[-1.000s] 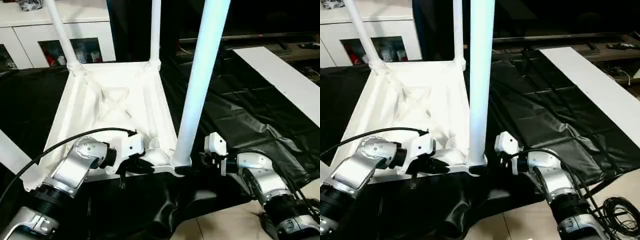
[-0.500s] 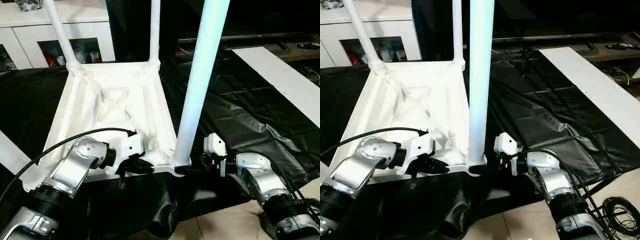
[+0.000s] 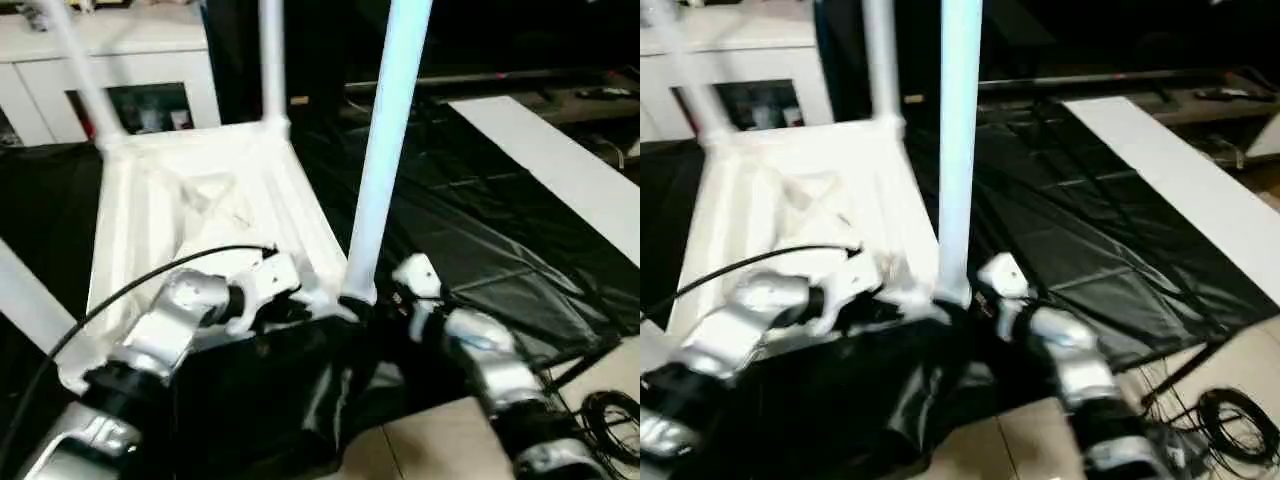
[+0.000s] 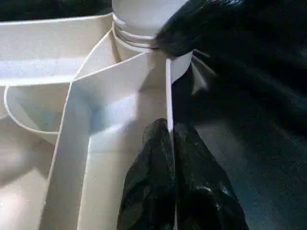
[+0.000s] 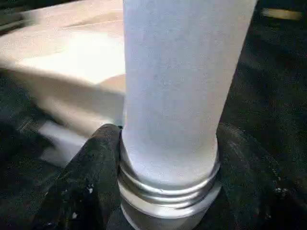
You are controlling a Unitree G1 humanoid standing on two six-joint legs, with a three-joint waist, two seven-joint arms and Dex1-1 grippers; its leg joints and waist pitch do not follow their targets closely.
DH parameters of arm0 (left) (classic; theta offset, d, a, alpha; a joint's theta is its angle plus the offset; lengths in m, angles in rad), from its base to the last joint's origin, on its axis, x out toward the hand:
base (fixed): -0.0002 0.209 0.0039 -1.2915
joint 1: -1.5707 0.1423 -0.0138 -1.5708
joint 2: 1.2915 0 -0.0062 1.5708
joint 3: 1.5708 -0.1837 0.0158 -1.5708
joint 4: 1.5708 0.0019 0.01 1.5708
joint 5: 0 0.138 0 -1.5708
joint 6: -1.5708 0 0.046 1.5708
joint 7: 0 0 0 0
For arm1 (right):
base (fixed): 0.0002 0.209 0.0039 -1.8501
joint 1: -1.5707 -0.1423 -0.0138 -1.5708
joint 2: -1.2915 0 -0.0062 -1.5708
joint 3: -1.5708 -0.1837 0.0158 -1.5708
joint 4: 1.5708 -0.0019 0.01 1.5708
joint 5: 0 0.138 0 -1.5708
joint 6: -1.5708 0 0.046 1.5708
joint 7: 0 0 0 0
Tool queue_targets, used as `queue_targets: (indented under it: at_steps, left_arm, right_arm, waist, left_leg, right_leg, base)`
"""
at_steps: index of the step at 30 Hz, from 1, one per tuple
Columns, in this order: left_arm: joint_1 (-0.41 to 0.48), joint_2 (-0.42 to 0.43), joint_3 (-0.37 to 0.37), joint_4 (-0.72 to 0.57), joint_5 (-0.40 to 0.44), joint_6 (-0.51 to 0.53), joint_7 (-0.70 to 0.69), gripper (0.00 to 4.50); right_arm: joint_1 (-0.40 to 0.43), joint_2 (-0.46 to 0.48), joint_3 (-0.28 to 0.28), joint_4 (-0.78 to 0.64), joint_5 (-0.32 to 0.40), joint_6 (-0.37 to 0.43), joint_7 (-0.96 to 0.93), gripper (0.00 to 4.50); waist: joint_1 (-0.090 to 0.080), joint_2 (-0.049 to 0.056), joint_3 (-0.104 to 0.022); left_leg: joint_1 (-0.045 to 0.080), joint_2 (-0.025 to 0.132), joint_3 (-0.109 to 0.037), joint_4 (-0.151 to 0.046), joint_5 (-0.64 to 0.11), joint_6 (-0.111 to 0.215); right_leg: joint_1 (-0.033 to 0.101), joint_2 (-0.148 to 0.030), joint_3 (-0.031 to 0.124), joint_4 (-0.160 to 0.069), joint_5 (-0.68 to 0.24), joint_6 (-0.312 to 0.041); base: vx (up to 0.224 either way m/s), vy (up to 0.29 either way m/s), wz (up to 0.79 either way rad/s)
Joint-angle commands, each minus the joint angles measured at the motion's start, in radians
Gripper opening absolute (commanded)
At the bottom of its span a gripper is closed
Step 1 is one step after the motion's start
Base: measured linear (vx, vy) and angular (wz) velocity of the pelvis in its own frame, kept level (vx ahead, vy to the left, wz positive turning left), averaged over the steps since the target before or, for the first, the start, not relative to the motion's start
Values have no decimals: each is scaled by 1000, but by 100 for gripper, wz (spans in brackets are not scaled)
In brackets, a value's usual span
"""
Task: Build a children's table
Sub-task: Rotate leg to tighten
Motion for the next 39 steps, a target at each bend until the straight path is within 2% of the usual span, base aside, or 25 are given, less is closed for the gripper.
queue_targets:
  at_steps: [1, 3, 6, 8, 10, 13, 14, 15, 16, 19, 20, 22, 23, 24, 26, 27, 28, 29, 30, 31, 32, 33, 34, 36, 39]
  left_arm:
    - [21, -73, -88, 61, 15, 27, 24, 0]
    - [-4, -115, -87, 104, 38, 23, 89, 0]
    - [-32, -154, -104, 158, 69, 7, 133, 0]
    - [-39, -171, -115, 173, 80, -5, 132, 0]
    - [-39, -171, -115, 173, 80, -5, 132, 0]
    - [-37, -164, -119, 176, 87, -14, 123, 0]
    - [-37, -163, -119, 176, 87, -14, 122, 0]
    - [-37, -161, -117, 181, 90, -18, 120, 0]
    - [-36, -159, -115, 186, 92, -25, 120, 0]
    - [-34, -157, -111, 190, 94, -30, 118, 0]
    - [-33, -155, -110, 191, 95, -33, 117, 0]
    - [-26, -141, -115, 183, 97, -47, 96, 0]
    - [-21, -131, -117, 176, 96, -52, 84, 0]
    - [-17, -121, -120, 169, 96, -61, 69, 0]
    - [-13, -109, -125, 162, 96, -74, 50, 0]
    - [-6, -91, -130, 153, 95, -88, 26, 0]
    - [1, -73, -135, 142, 92, -103, 0, 0]
    - [1, -73, -135, 142, 92, -103, 0, 0]
    - [7, -58, -135, 130, 89, -106, -19, 0]
    - [21, -33, -137, 110, 78, -134, -57, 0]
    - [27, -24, -137, 101, 72, -139, -71, 0]
    - [39, -6, -136, 84, 61, -151, -98, 0]
    - [53, 12, -134, 67, 48, -169, -128, 0]
    - [81, 50, -131, 39, 27, -193, -179, 0]
    - [107, 91, -134, 18, 21, -219, -220, 0]
  right_arm:
    - [-59, 36, 1, 63, -58, 57, -177, 264]
    - [-98, 68, -6, 108, -84, 74, -290, 264]
    - [-147, 127, -37, 152, -61, 91, -377, 264]
    - [-163, 155, 1, 162, -99, 71, -373, 264]
    - [-163, 155, 1, 162, -99, 71, -373, 264]
    - [-137, 175, -7, 130, -51, 78, -292, 264]
    - [-136, 175, -9, 129, -46, 79, -287, 299]
    - [-133, 177, -20, 133, -30, 78, -273, 299]
    - [-131, 175, -26, 126, -25, 75, -274, 333]
    - [-127, 167, -21, 116, -33, 73, -271, 343]
    - [-125, 162, -18, 110, -38, 71, -273, 368]
    - [-104, 114, 1, 53, -77, 83, -277, 377]
    - [-85, 81, 9, 13, -93, 90, -266, 377]
    - [-64, 53, 11, -26, -96, 101, -243, 377]
    - [-44, 29, 10, -60, -92, 110, -219, 377]
    - [-4, -6, 5, -121, -57, 127, -149, 377]
    - [36, -43, 3, -178, -23, 130, -74, 377]
    - [36, -43, 3, -178, -23, 130, -74, 377]
    - [77, -82, 6, -232, 11, 118, 8, 377]
    - [135, -144, 15, -294, 41, 95, 109, 377]
    - [152, -162, 14, -309, 54, 90, 139, 377]
    - [183, -197, 9, -337, 80, 83, 195, 377]
    - [213, -229, 1, -361, 108, 89, 245, 377]
    - [242, -266, -26, -371, 153, 102, 305, 377]
    - [244, -283, -47, -367, 177, 111, 350, 377]
  waist:
    - [-2, 5, -26]
    - [-3, 7, -28]
    - [-3, 9, -30]
    - [-1, 7, -34]
    - [1, 8, -34]
    - [1, 8, -33]
    - [2, 8, -32]
    - [2, 9, -31]
    - [3, 8, -34]
    - [5, 10, -35]
    - [5, 10, -35]
    - [9, 16, -42]
    - [9, 14, -42]
    - [14, 17, -45]
    - [20, 16, -50]
    - [33, 19, -49]
    - [41, 16, -49]
    - [47, 17, -49]
    - [46, 17, -49]
    - [58, 18, -49]
    - [60, 16, -50]
    - [59, 15, -48]
    - [61, 18, -46]
    - [57, 18, -44]
    - [53, 15, -41]
  left_leg:
    - [-14, 57, -29, -93, -235, 5]
    - [-14, 57, -30, -93, -238, 5]
    - [-13, 56, -28, -93, -221, 11]
    - [-16, 57, -25, -91, -195, 24]
    - [-17, 58, -24, -90, -175, 35]
    - [-16, 59, -22, -90, -182, 49]
    - [-15, 60, -23, -92, -197, 50]
    - [-14, 61, -23, -92, -207, 48]
    - [-15, 61, -24, -93, -202, 46]
    - [-12, 62, -23, -93, -193, 44]
    - [-13, 62, -22, -93, -185, 45]
    - [-14, 63, -24, -92, -145, 47]
    - [-15, 62, -22, -90, -134, 50]
    - [-13, 63, -21, -87, -102, 59]
    - [-12, 63, -18, -82, -49, 84]
    - [-9, 61, -16, -79, -31, 103]
    - [-6, 63, -14, -78, -30, 119]
    - [-7, 66, -15, -78, -29, 126]
    - [-8, 66, -14, -78, -23, 130]
    - [-7, 67, -16, -77, -22, 145]
    - [-5, 68, -15, -75, -24, 147]
    - [-7, 67, -16, -77, -33, 147]
    - [-12, 69, -17, -80, -67, 149]
    - [-16, 69, -20, -86, -118, 130]
    - [-17, 66, -19, -87, -128, 115]
  right_leg:
    - [32, -76, 63, -108, -388, -172]
    - [30, -78, 64, -111, -383, -165]
    - [29, -76, 66, -107, -321, -180]
    - [33, -76, 67, -101, -246, -196]
    - [34, -76, 66, -97, -201, -207]
    - [34, -77, 67, -97, -197, -220]
    - [34, -78, 67, -100, -222, -217]
    - [32, -78, 68, -102, -240, -213]
    - [34, -79, 67, -102, -240, -212]
    - [32, -78, 68, -100, -217, -216]
    - [33, -78, 68, -99, -206, -218]
    - [40, -78, 66, -92, -146, -227]
    - [40, -76, 65, -91, -123, -229]
    - [43, -75, 65, -85, -63, -235]
    - [45, -76, 64, -75, 28, -254]
    - [44, -75, 63, -74, 63, -264]
    - [45, -75, 65, -73, 88, -264]
    - [47, -77, 66, -73, 99, -263]
    - [45, -77, 66, -70, 107, -266]
    - [48, -76, 63, -73, 119, -262]
    - [47, -77, 64, -69, 128, -264]
    - [47, -76, 64, -70, 123, -269]
    - [51, -79, 63, -75, 82, -265]
    - [51, -80, 62, -85, -22, -256]
    - [47, -79, 63, -91, -102, -245]
  base:
    - [0, 0, 0]
    - [0, 0, 0]
    - [0, 0, 0]
    - [0, 0, 0]
    - [0, 0, 0]
    - [0, 0, 0]
    - [0, 0, 0]
    - [0, 0, 0]
    - [0, 0, 0]
    - [0, 0, 0]
    - [0, 0, 0]
    - [0, 0, 0]
    - [0, 0, 0]
    - [0, 0, 0]
    - [0, 0, 0]
    - [0, 0, 0]
    - [0, 0, 0]
    - [0, 0, 0]
    - [0, 0, 0]
    - [0, 0, 0]
    - [0, 0, 0]
    - [0, 0, 0]
    - [0, 0, 0]
    - [0, 0, 0]
    - [0, 0, 0]
